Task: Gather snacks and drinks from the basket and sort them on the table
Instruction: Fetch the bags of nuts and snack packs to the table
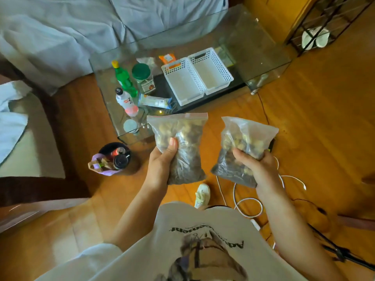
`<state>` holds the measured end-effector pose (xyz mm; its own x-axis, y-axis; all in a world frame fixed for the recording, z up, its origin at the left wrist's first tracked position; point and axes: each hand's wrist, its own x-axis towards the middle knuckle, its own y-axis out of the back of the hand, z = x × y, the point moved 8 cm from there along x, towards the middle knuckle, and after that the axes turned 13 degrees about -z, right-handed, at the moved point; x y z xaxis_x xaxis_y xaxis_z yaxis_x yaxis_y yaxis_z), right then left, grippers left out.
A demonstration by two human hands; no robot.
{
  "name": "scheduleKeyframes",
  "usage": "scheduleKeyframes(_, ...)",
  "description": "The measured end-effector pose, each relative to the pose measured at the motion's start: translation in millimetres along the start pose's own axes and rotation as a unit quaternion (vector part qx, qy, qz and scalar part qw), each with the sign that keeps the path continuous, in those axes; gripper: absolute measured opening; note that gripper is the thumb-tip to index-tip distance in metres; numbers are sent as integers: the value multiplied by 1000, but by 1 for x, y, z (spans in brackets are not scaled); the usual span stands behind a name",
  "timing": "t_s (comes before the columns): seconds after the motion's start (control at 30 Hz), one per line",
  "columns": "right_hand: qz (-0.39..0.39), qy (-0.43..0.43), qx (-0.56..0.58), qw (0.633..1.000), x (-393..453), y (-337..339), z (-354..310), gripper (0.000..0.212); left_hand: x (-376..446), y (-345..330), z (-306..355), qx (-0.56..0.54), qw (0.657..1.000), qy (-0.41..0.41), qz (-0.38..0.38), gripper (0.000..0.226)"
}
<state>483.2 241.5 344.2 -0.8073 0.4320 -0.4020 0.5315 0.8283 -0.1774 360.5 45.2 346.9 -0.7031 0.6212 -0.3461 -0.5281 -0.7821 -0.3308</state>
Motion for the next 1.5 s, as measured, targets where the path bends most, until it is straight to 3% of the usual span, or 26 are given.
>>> scheduleKeyframes(0.33, -13, -35, -6, 999, 116, 40, -48, 51, 112, -19, 32, -51, 997, -19, 54, 27)
scheduleKeyframes(0.6, -43, -16, -33, 998, 241, 34, -102, 31, 231, -6, 66, -62, 995, -27, 72, 25)
scheduleKeyframes(0.73, -41, -12, -42, 998, 305, 31, -144, 34, 299, -2, 96, -68, 995, -23, 77, 35)
scheduleKeyframes(0.9, -37, -8, -38, 999, 373, 27, -185, 42, 373, 9, 140, -66, 994, -37, 77, 23)
scheduleKeyframes(1.03, -25, -34, -36, 998, 415, 26, -193, 38, 414, 18, 157, -60, 994, -41, 85, 29)
scheduleKeyframes(1.33, -38, -101, -70, 992, 539, 28, -185, 45, 478, 55, 145, -110, 974, -23, 194, 22)
scheduleKeyframes(1.5, -56, -124, -111, 984, 635, 29, -179, 47, 545, 73, 122, -134, 956, 35, 258, 39)
